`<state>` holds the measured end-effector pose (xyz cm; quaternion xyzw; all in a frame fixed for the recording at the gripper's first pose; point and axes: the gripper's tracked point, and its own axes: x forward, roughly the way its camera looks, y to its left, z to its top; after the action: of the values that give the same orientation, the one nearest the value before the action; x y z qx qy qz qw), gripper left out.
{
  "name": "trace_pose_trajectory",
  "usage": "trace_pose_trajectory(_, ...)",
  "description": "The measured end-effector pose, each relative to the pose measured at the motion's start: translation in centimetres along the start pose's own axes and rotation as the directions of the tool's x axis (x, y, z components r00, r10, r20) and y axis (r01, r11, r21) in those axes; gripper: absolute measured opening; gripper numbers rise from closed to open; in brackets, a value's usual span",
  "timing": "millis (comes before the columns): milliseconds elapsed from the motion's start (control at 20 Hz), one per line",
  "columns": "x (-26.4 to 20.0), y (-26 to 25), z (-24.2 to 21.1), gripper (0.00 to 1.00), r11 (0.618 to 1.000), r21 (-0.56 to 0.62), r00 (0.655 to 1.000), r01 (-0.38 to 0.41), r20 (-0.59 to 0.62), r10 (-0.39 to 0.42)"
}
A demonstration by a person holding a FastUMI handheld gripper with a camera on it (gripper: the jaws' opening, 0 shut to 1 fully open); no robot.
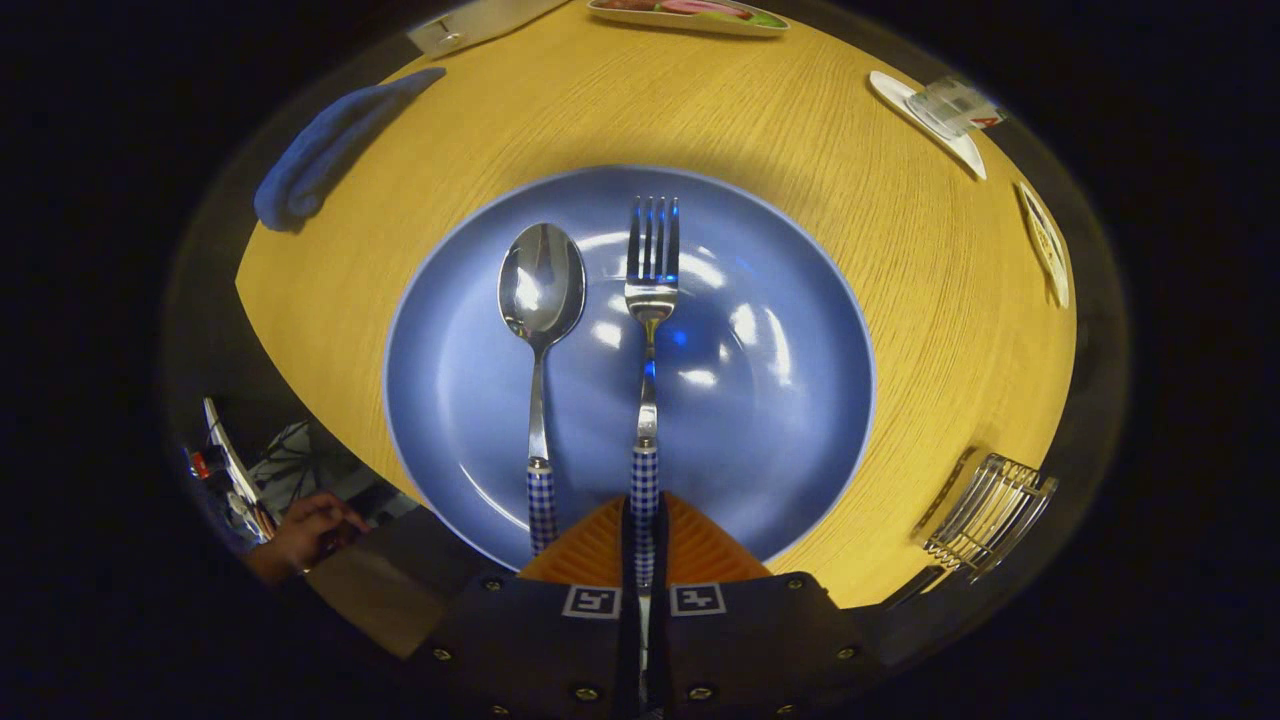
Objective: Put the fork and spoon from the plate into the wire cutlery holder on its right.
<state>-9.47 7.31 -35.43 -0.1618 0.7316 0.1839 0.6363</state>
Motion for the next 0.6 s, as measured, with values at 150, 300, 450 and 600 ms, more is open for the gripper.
trace_pose_trajectory(150, -3.7, -1.8, 0.0, 0.04, 0.998, -0.061, 1.0, 0.01, 0.01, -0.009)
trace_pose_trajectory(300, -7.6, -4.6, -0.9, 0.04, 0.991, -0.128, 0.999, 0.05, 0.003, -0.05)
trace_pose_trajectory(450, -11.7, -8.4, -3.0, 0.03, 0.974, -0.193, 0.992, 0.117, -0.016, -0.123)
trace_pose_trajectory(600, -14.3, -13.0, -6.1, 0.03, 0.952, -0.237, 0.975, 0.195, -0.058, -0.214)
